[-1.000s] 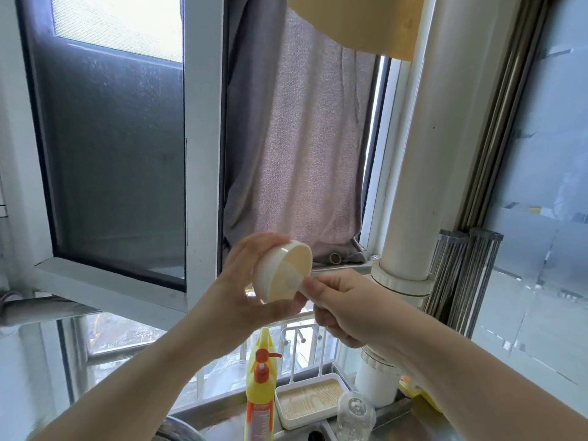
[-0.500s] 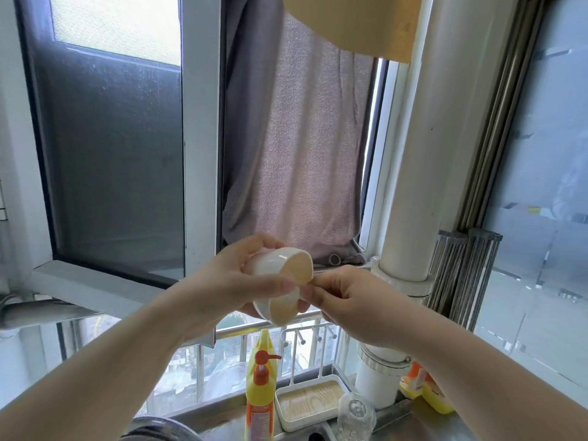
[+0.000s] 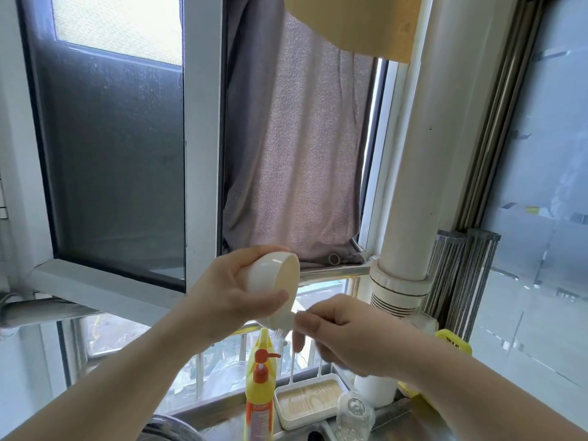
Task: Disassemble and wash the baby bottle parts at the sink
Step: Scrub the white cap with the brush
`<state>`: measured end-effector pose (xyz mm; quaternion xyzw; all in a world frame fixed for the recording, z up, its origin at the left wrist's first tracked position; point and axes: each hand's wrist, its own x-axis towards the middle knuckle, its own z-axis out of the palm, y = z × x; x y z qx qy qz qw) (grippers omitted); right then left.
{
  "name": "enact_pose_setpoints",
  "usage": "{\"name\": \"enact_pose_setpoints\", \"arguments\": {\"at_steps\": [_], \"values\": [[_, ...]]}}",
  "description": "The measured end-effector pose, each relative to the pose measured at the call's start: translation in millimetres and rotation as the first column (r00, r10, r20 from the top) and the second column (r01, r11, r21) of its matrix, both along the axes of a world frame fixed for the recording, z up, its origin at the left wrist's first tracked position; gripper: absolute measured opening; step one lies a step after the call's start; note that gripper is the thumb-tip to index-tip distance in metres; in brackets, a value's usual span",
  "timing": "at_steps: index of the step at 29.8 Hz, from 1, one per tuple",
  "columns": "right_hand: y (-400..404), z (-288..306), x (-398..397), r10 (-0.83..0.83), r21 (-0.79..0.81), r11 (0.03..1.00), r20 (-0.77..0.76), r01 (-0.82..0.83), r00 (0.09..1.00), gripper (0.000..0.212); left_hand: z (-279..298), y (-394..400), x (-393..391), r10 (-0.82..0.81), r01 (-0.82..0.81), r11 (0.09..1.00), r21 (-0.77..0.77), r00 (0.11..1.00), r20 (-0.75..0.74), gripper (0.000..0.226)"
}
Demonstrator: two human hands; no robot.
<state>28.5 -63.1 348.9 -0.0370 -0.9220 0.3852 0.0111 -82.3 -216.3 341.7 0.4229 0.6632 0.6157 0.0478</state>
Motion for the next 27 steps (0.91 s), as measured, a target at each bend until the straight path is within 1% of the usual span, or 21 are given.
{"name": "enact_pose_setpoints", "arguments": {"at_steps": [1, 2, 3, 4, 5, 6, 7, 8, 9, 10, 12, 13, 15, 16, 17, 18, 19, 21, 23, 25, 27], "values": [[-2, 3, 1, 0.040, -0.218, 0.976, 0.079, -0.021, 0.996, 0.037, 0, 0, -1, -0.005, 0.005, 1.000, 0.023, 1.000, -0.010, 0.055], [-1, 4, 2, 0.065, -0.331, 0.943, 0.113, -0.024, 0.991, 0.037, 1, -1, -1, -0.011, 0.011, 0.999, 0.034, 1.000, -0.027, 0.055], [0, 6, 2, 0.051, -0.300, 0.954, 0.116, -0.014, 0.992, 0.037, 3, -1, -2, -0.011, 0.013, 0.999, 0.036, 0.999, -0.042, 0.055], [3, 3, 0, -0.006, -0.098, 0.995, 0.033, 0.009, 0.999, 0.038, 4, -1, -2, -0.007, 0.009, 0.999, 0.038, 0.999, -0.044, 0.054], [6, 3, -2, -0.040, 0.218, 0.974, -0.123, 0.067, 0.992, 0.040, 4, 0, -1, -0.007, 0.009, 0.999, 0.048, 1.000, -0.030, 0.051], [12, 3, -4, -0.016, 0.528, 0.825, -0.336, 0.202, 0.942, 0.042, 3, 0, -1, -0.014, 0.015, 0.998, 0.060, 1.000, -0.012, 0.048], [16, 4, -5, 0.041, 0.670, 0.637, -0.523, 0.382, 0.851, 0.041, 4, 1, 0, -0.026, 0.025, 0.997, 0.071, 1.000, 0.007, 0.045], [18, 5, -5, 0.113, 0.692, 0.506, -0.645, 0.515, 0.755, 0.037, 4, 2, 1, -0.028, 0.026, 0.997, 0.078, 0.999, 0.021, 0.044], [17, 6, -5, 0.162, 0.678, 0.458, -0.700, 0.575, 0.696, 0.033, 5, 3, 1, -0.021, 0.019, 0.996, 0.085, 0.999, 0.025, 0.045], [14, 6, -6, 0.160, 0.665, 0.491, -0.705, 0.563, 0.691, 0.033, 6, 4, 0, -0.007, 0.005, 0.995, 0.096, 1.000, 0.022, 0.046], [7, 5, -8, 0.066, 0.604, 0.702, -0.582, 0.377, 0.810, 0.040, 7, 4, -1, 0.026, -0.025, 0.993, 0.119, 1.000, -0.004, 0.052], [4, 5, -7, 0.020, 0.513, 0.823, -0.456, 0.245, 0.890, 0.039, 7, 3, -1, 0.048, -0.044, 0.992, 0.114, 0.998, -0.030, 0.056], [-2, 9, -3, -0.009, 0.226, 0.973, -0.152, 0.044, 0.988, 0.034, 3, 1, 0, 0.094, -0.086, 0.993, 0.079, 0.991, -0.099, 0.061], [-2, 12, 0, 0.007, 0.016, 1.000, -0.039, -0.006, 0.999, 0.035, 0, 0, 0, 0.112, -0.104, 0.993, 0.061, 0.982, -0.150, 0.062], [-4, 15, 2, 0.029, -0.191, 0.981, 0.023, -0.024, 0.999, 0.036, -4, -1, -1, 0.135, -0.130, 0.991, 0.040, 0.967, -0.215, 0.063], [-4, 17, 3, 0.037, -0.343, 0.939, 0.044, -0.020, 0.998, 0.037, -6, -1, -1, 0.160, -0.162, 0.987, 0.015, 0.944, -0.288, 0.065], [-5, 18, 3, 0.033, -0.428, 0.904, 0.038, -0.014, 0.999, 0.037, -7, -1, -1, 0.175, -0.189, 0.982, -0.003, 0.918, -0.356, 0.067], [-6, 15, 0, 0.001, -0.460, 0.888, 0.004, 0.001, 1.000, 0.038, -10, 0, -2, 0.138, -0.161, 0.987, -0.027, 0.907, -0.397, 0.070], [-6, 14, -2, -0.044, -0.389, 0.921, -0.040, 0.025, 0.998, 0.038, -8, 1, -1, 0.041, -0.050, 0.998, -0.028, 0.964, -0.263, 0.074], [-3, 16, -2, -0.070, -0.248, 0.968, -0.092, 0.045, 0.993, 0.039, -3, 1, 0, 0.022, -0.027, 0.999, -0.035, 0.989, -0.146, 0.079], [2, 17, -3, -0.048, -0.053, 0.998, -0.149, 0.040, 0.988, 0.040, 5, -1, -1, 0.017, -0.024, 0.997, -0.069, 0.994, -0.104, 0.081]]}}
